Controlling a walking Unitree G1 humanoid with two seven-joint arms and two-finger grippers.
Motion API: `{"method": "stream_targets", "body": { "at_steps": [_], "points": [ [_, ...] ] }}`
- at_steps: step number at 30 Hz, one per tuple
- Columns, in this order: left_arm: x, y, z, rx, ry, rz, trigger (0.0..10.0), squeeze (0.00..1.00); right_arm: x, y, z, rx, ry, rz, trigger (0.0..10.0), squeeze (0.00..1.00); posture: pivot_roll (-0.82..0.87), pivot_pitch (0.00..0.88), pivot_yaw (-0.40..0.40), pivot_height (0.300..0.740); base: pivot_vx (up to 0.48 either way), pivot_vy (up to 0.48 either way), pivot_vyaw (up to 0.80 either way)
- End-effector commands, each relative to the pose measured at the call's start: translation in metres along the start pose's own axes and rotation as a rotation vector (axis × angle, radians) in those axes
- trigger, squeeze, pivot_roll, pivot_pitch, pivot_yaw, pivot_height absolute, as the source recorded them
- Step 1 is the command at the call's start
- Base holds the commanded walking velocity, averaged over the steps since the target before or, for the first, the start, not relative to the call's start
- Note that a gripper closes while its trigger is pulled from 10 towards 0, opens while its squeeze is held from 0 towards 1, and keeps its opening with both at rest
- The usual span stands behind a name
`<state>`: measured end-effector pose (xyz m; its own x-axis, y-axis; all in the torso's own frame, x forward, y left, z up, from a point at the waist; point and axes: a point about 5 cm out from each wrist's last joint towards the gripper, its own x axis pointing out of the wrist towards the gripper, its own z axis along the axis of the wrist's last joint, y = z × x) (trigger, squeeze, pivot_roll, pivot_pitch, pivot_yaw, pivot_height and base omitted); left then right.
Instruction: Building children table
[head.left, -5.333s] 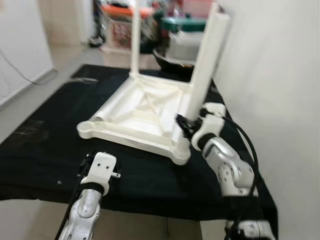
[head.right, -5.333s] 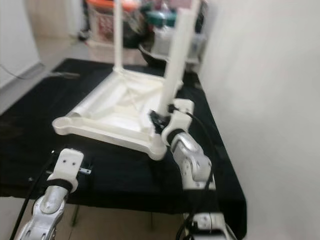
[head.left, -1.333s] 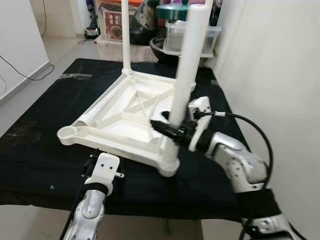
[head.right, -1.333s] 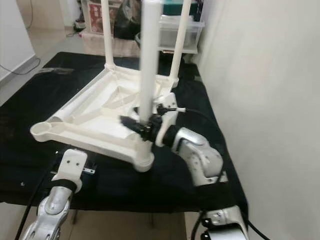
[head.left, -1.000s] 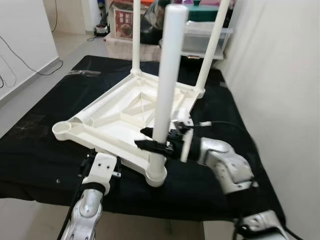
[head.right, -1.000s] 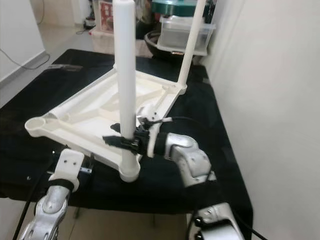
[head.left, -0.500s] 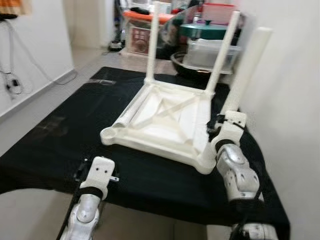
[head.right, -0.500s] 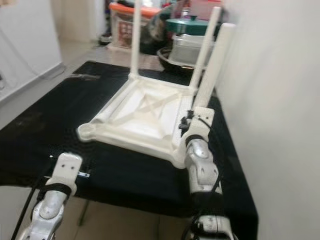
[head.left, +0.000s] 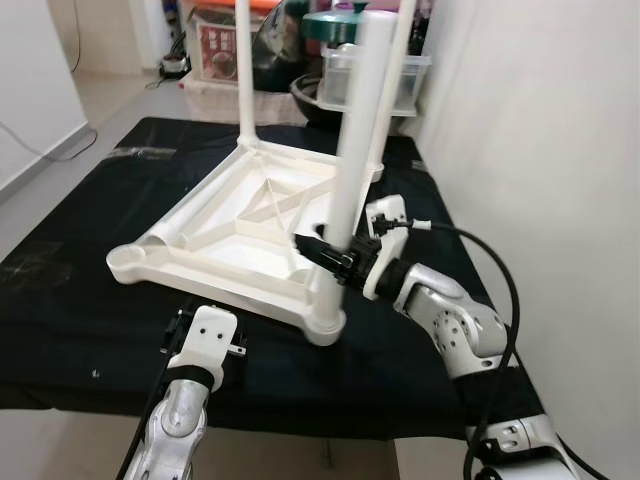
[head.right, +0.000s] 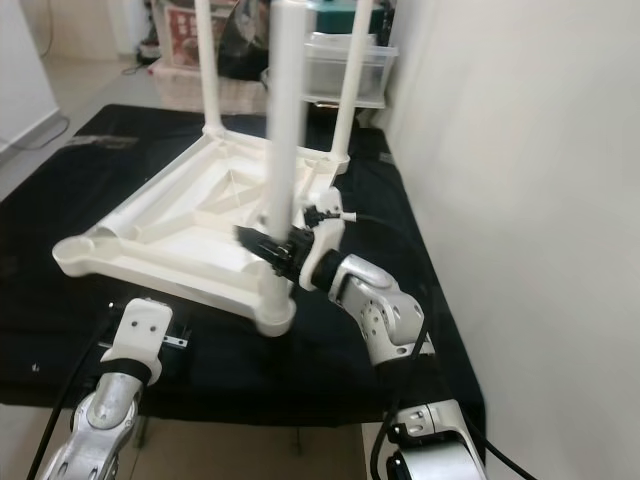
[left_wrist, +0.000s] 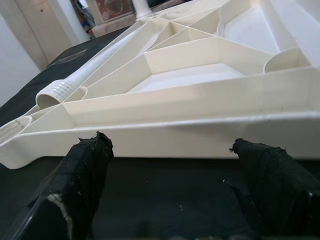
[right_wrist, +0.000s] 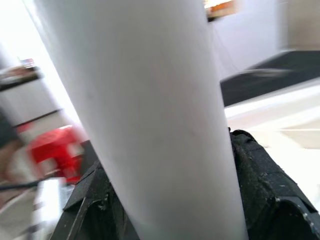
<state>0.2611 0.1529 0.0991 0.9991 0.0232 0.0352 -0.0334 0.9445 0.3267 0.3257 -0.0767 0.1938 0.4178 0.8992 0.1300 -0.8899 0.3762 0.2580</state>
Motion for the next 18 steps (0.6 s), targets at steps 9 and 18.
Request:
{"method": "stream_targets", "body": {
  "at_steps": [9,18],
  "points": [
    [-0.004,-0.001,-0.004,0.008,0.012,-0.013,10.0,0.0,-0.012,-0.056,-0.06,0.026,0.211,-0.834,0.0,0.0,0.06,0.0,-0.098,0.74,0.0,0.0,0.0],
    [-0.005,-0.002,-0.004,0.008,0.014,-0.027,10.0,0.0,-0.092,-0.065,-0.072,0.061,0.285,-1.418,0.4,0.0,0.04,0.0,-0.072,0.74,0.0,0.0,0.0]
  ]
}}
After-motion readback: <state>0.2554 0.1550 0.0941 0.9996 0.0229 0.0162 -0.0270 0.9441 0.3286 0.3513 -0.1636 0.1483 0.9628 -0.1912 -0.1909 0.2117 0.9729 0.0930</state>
